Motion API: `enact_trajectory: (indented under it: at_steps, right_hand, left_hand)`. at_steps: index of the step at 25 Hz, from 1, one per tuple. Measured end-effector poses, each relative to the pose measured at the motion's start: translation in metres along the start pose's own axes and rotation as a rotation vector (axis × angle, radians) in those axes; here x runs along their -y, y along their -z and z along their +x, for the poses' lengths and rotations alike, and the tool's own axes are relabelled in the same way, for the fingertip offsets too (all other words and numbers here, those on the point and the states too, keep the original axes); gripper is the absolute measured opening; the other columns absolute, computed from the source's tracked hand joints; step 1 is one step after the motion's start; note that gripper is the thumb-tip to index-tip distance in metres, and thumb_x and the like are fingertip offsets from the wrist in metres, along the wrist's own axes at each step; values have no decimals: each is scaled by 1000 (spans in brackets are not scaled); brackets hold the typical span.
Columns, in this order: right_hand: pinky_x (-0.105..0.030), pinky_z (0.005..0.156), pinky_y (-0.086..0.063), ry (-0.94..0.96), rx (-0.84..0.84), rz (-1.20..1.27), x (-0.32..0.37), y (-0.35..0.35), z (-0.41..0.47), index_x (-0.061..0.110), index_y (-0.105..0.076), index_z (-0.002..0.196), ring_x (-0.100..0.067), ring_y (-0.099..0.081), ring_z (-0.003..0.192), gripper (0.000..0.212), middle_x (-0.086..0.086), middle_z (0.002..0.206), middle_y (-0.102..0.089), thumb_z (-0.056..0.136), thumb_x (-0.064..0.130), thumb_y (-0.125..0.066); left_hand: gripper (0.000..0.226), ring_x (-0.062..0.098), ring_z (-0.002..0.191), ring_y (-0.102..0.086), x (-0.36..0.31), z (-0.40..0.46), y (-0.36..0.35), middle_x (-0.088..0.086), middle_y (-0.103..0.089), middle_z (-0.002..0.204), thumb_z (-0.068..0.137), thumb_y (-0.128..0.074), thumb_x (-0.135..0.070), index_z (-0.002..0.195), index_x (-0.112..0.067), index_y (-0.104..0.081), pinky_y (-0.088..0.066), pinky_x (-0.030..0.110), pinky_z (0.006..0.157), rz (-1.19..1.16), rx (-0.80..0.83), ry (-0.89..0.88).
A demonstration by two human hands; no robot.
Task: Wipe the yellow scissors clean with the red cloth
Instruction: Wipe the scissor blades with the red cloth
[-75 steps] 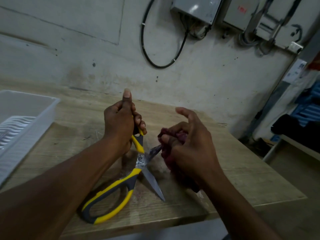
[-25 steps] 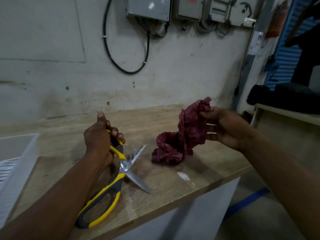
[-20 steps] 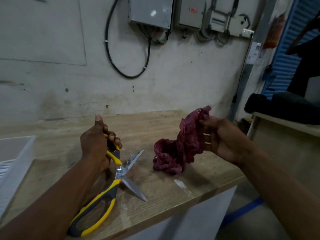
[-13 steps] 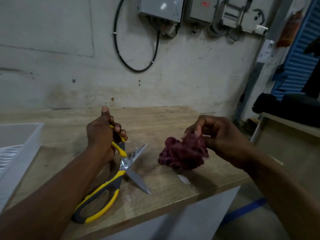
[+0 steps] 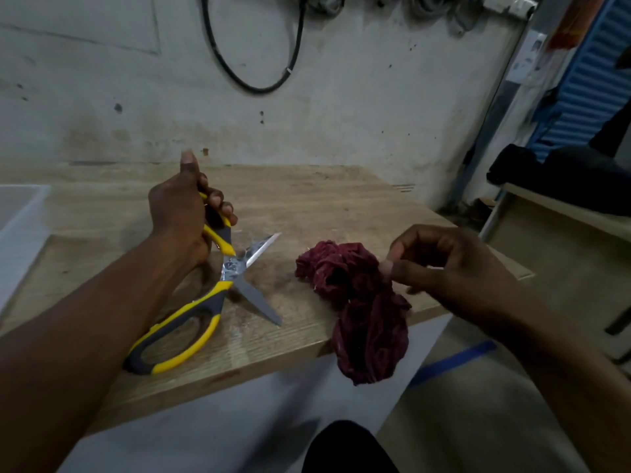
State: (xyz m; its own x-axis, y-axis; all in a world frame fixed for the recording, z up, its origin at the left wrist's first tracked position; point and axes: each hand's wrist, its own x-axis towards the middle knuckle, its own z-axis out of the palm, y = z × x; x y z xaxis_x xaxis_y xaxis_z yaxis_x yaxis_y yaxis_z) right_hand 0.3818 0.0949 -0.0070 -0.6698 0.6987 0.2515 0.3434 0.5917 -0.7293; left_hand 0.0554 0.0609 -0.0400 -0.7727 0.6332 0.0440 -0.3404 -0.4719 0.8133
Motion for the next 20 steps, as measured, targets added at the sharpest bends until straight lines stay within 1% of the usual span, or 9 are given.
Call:
enact_trajectory:
  at_steps: [1, 3, 7, 10, 12, 14, 15, 18, 20]
  right_hand:
    - [-32, 70, -60, -54, -32, -118, 3, -5, -2, 21, -75, 86, -8, -75, 77, 21, 5, 83, -79, 82, 40, -80]
    - [-31, 65, -62, -142, 31, -329, 8, -16, -7, 29, -76, 80, -3, -72, 68, 27, 11, 75, -77, 77, 55, -81]
    - [-30, 66, -60, -234, -17, -640, 9, -34, -17, 35, -71, 91, 1, -66, 69, 40, 16, 77, -72, 70, 66, -83]
    - [-27, 68, -61, -244, 4, -573, 11, -31, -19, 35, -77, 97, 0, -69, 72, 24, 16, 83, -74, 76, 42, -87]
    - [-22, 62, -58, -297, -48, -263, 14, -20, -11, 30, -78, 96, -3, -73, 74, 19, 8, 83, -79, 80, 24, -85]
    - [-23, 58, -55, -379, -124, 51, 19, -10, 3, 22, -79, 90, -10, -76, 72, 14, 1, 80, -80, 78, 18, -87]
    - [-26, 58, -57, -385, -174, 91, 21, -6, 10, 20, -80, 87, -14, -77, 72, 12, -1, 78, -80, 77, 18, -87]
    - [-37, 70, -66, -269, -410, -26, 26, 6, 31, 22, -78, 86, -18, -77, 73, 3, -1, 79, -78, 85, 22, -80]
    - [-44, 67, -66, -112, -566, -256, 36, 15, 42, 25, -76, 101, -16, -75, 71, 11, 5, 86, -74, 92, 31, -71]
  left_hand:
    - [50, 19, 38, -44, 0, -1, 0, 3, -42, 44, 101, -54, -54, 68, -17, -46, -43, 23, 44, 1, 3, -2]
    - [50, 19, 38, -44, -1, -1, 1, 3, -42, 44, 101, -54, -54, 68, -17, -46, -43, 23, 45, 8, 9, -16]
    - [50, 20, 39, -45, 1, 0, 3, 3, -42, 45, 101, -55, -54, 68, -17, -46, -44, 24, 46, 19, 9, -18]
    - [49, 20, 40, -45, 0, 2, 4, 2, -43, 46, 101, -56, -52, 68, -17, -47, -44, 24, 46, 16, 18, -7]
    - [48, 19, 40, -45, 1, 1, 4, 2, -43, 46, 102, -55, -50, 68, -17, -47, -43, 24, 47, 19, 17, 1]
    - [47, 19, 38, -45, 3, 2, 4, 2, -43, 46, 102, -56, -47, 68, -16, -47, -43, 24, 46, -1, 20, 3]
    - [47, 20, 37, -44, 3, 3, 4, 2, -43, 45, 102, -58, -46, 67, -16, -48, -43, 23, 45, -12, 17, 2]
    - [47, 21, 36, -45, 5, 5, 4, 4, -44, 45, 101, -60, -45, 66, -15, -48, -44, 24, 43, -19, 9, -4]
    - [47, 21, 37, -46, 4, 6, 5, 4, -44, 45, 101, -59, -46, 67, -15, -48, -44, 25, 43, -20, 7, -13]
